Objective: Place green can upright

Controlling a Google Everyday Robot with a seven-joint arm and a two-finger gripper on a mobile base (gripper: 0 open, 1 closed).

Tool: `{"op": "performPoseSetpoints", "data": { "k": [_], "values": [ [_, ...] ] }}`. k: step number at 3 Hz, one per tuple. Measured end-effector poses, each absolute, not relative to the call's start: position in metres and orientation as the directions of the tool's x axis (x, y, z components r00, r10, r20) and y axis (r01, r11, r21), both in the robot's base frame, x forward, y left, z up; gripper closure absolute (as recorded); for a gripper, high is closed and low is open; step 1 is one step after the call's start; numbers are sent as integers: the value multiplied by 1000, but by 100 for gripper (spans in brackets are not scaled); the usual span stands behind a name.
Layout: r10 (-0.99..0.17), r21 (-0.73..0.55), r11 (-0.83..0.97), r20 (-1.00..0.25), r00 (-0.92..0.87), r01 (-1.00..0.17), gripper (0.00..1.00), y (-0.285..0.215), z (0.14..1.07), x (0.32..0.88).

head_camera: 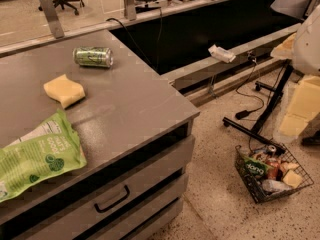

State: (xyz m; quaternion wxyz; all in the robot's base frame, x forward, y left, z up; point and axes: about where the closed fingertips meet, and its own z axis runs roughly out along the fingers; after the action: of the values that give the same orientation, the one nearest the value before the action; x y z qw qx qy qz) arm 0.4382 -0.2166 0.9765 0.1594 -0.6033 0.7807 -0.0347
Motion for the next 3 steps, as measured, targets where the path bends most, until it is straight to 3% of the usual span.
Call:
{"op": "performPoseSetpoints", "data": {
  "k": [2, 3],
  "values": [
    [-952, -248, 265, -224, -211, -932, 0, -215, 979, 440],
    [-957, -239, 218, -244, -159, -946, 0, -200, 976, 476]
  ]
}}
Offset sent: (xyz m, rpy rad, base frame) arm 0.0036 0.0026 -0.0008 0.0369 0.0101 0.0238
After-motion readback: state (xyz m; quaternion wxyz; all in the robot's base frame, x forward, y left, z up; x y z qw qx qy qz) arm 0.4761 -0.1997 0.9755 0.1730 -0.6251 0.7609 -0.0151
